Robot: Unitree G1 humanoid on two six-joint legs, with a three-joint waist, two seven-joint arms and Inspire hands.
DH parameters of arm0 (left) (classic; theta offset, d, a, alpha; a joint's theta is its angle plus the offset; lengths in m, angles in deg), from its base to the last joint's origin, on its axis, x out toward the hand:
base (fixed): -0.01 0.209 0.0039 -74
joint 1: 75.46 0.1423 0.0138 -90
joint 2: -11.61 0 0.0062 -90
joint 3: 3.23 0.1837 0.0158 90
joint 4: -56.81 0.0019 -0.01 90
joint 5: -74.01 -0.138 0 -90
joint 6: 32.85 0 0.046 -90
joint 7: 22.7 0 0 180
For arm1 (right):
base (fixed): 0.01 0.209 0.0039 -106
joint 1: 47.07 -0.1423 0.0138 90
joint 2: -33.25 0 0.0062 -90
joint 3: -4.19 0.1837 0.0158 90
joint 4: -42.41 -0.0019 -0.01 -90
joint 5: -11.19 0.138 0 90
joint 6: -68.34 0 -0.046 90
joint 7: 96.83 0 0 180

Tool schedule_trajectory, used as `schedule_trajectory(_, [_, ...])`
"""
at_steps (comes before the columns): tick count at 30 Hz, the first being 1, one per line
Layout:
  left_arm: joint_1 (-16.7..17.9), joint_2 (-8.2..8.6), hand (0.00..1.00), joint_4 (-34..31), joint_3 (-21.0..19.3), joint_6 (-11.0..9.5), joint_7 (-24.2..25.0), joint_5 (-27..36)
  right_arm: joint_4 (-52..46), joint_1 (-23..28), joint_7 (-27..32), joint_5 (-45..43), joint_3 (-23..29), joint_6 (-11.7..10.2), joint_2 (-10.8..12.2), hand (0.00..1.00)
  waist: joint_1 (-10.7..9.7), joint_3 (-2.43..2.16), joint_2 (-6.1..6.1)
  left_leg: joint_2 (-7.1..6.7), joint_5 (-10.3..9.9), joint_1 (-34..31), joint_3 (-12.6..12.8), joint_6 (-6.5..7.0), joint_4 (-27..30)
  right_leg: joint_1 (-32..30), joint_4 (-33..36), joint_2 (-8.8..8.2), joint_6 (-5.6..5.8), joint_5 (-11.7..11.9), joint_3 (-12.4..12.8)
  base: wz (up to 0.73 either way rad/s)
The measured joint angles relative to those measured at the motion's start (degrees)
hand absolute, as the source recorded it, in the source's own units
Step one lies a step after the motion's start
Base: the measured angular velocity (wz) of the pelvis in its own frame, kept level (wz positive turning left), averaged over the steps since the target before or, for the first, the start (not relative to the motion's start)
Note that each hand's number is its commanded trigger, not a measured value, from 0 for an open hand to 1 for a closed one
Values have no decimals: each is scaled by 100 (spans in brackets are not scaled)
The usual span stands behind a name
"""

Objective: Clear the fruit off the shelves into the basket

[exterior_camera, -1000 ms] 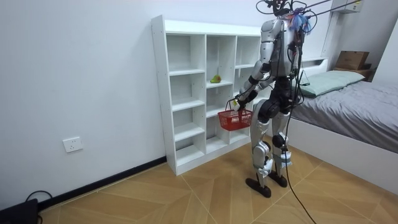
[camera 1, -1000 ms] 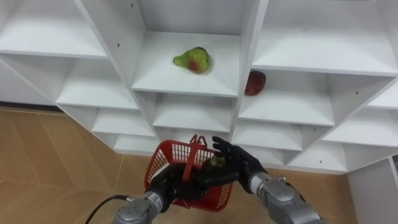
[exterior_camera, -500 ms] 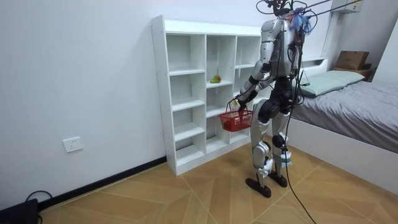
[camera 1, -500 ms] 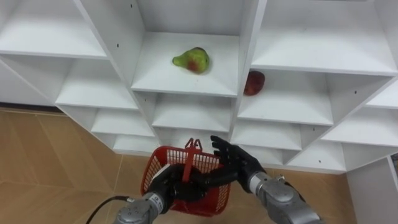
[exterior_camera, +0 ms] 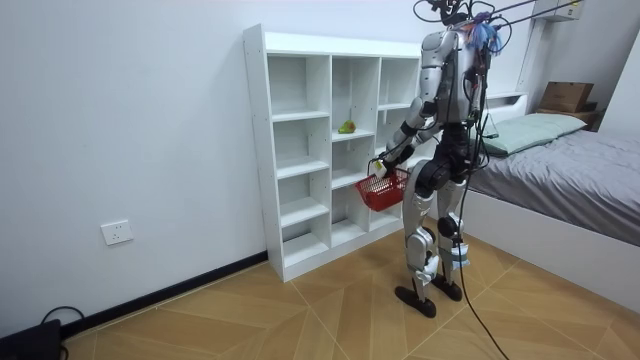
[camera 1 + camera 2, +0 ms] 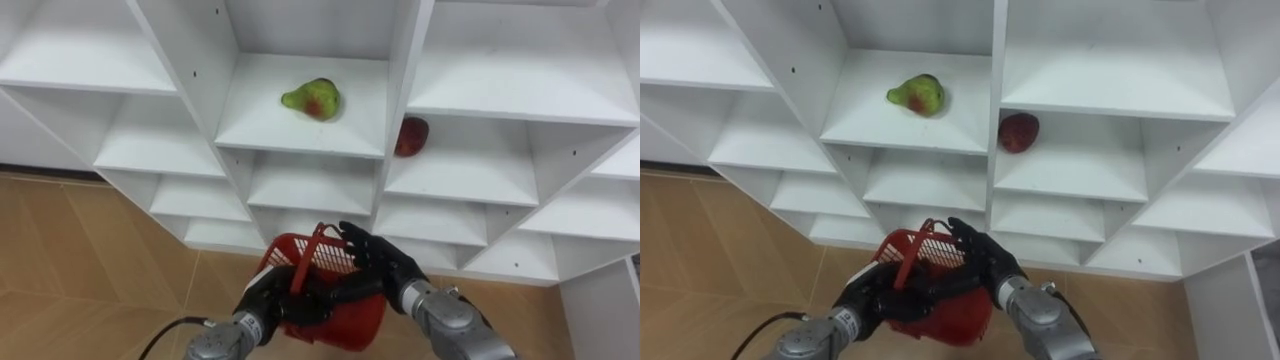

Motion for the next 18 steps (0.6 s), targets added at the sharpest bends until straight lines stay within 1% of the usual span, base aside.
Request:
schedule_trajectory(2, [18, -5, 100, 0, 1, 0, -4, 1, -2, 11, 1, -71, -15, -5, -2, 0, 9, -9, 14, 3, 1, 7, 19, -1, 8, 5, 0, 4, 0, 0, 18, 0])
schedule_trajectory(7, [121, -5, 100, 12, 1, -12, -2, -18, -22, 34, -10, -290, -55, -77, -13, 0, 12, -10, 18, 8, 1, 104, 47, -2, -9, 84, -1, 10, 0, 0, 56, -2])
schedule_trajectory(9, [136, -9, 100, 14, -14, -30, -1, -31, -190, 56, -28, -459, -55, -84, -21, 0, 23, -12, 21, 7, 1, 103, 34, -2, -7, 86, 0, 11, 0, 0, 54, 0])
schedule_trajectory(10, [185, -10, 100, 15, -47, -54, 1, -33, -263, 53, -82, -663, -48, -122, -33, 0, 25, -13, 19, 8, 2, 110, 34, -4, -5, 87, 7, 9, -1, 0, 52, 0])
schedule_trajectory(12, [265, -21, 100, 13, -72, -59, 1, -39, -435, 55, -141, -1022, -53, -124, -50, 0, 67, -13, 17, 11, 4, 130, 50, -6, -13, 86, 10, 11, -1, 0, 71, -6])
schedule_trajectory(14, [350, -42, 100, 10, -74, -54, 1, -38, -778, 114, -178, -1525, -53, -117, -107, 0, 154, -17, 5, 4, 22, 192, 59, -13, -84, 105, 9, 9, -1, 0, 96, -6])
schedule_trajectory(16, [370, -70, 100, 10, -97, -52, 3, -43, -1031, 177, -177, -1834, -53, -113, -127, 0, 171, -26, -15, 5, 24, 209, 43, -16, -85, 139, -3, 10, -1, 0, 70, 6])
schedule_trajectory(18, [387, -71, 100, 10, -217, -51, 5, -115, -1249, 228, -180, -2084, -53, -111, -131, 0, 182, -28, -38, 4, 25, 262, 23, -17, -96, 201, -8, 6, -1, 0, 42, 7])
